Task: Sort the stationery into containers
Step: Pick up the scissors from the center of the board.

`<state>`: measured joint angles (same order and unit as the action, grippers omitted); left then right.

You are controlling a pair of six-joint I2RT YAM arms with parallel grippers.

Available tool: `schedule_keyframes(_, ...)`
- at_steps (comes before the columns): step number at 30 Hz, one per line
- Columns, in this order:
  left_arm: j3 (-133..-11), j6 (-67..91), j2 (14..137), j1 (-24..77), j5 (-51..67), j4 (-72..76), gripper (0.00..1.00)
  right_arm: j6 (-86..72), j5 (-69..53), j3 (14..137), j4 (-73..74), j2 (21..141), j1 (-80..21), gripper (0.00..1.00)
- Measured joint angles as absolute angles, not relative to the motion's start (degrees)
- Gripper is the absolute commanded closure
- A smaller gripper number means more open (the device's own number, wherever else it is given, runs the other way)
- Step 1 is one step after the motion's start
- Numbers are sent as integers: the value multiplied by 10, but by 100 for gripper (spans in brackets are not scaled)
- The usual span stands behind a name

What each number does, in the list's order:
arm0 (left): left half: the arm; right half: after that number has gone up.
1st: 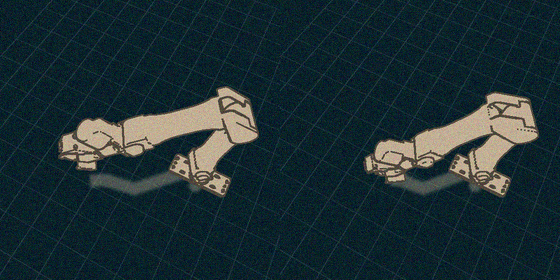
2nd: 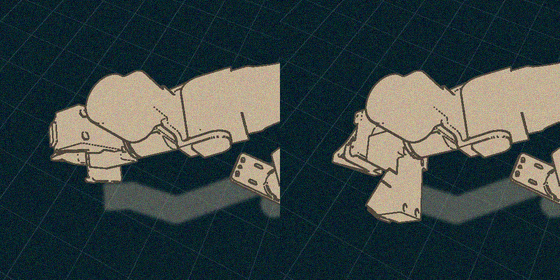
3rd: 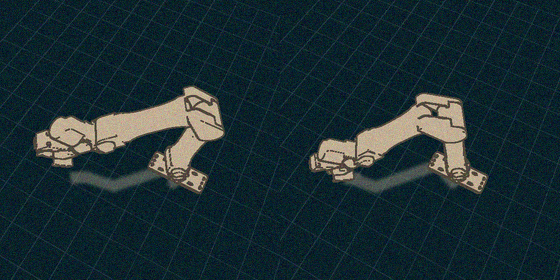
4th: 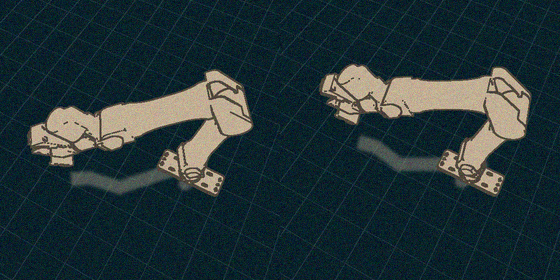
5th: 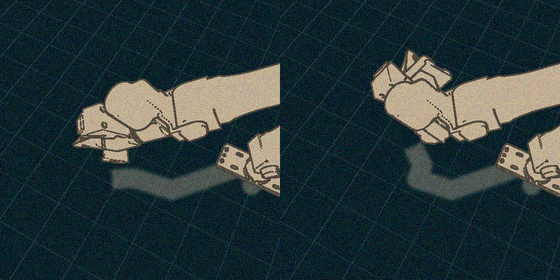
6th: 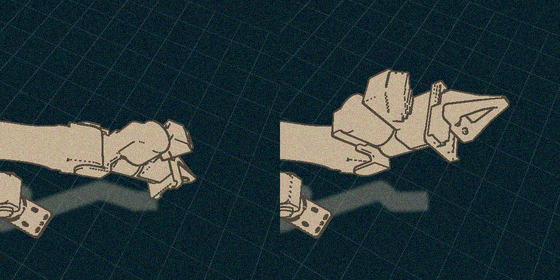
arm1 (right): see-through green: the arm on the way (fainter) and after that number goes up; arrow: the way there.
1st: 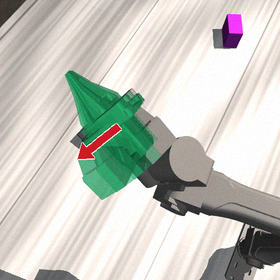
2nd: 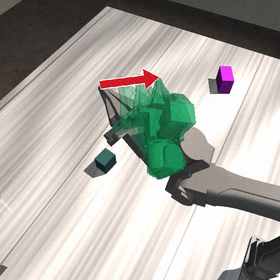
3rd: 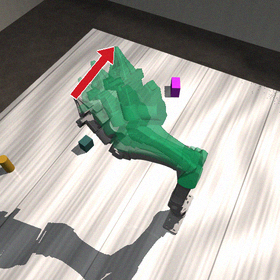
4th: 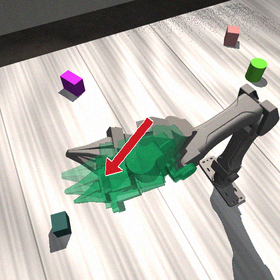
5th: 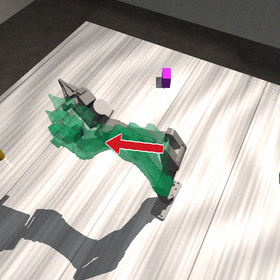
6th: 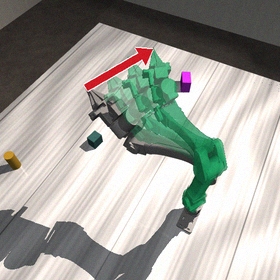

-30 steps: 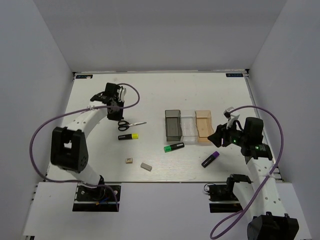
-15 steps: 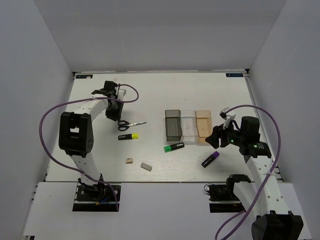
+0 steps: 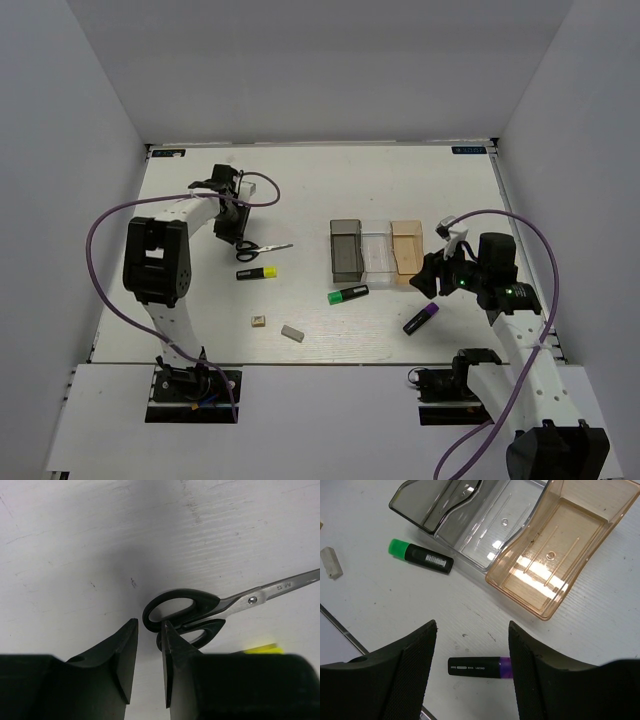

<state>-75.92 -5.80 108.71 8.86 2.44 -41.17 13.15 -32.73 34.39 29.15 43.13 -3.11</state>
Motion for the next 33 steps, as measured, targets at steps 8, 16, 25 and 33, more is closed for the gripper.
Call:
schedule_keyframes(8,-780,-60,1119,89,24,-405,63,140,-323,344,300,431,-37,36)
schedule_keyframes(16,-783,-62,1131,90,21,-400,69,143,-315,344,300,431,-46,36)
schedule_keyframes(25,-780,-58,1130,98,9,-395,100,146,-309,344,301,431,-53,36)
schedule_keyframes(33,-779,-35,1093,125,13,-407,100,151,-302,344,301,422,-54,25)
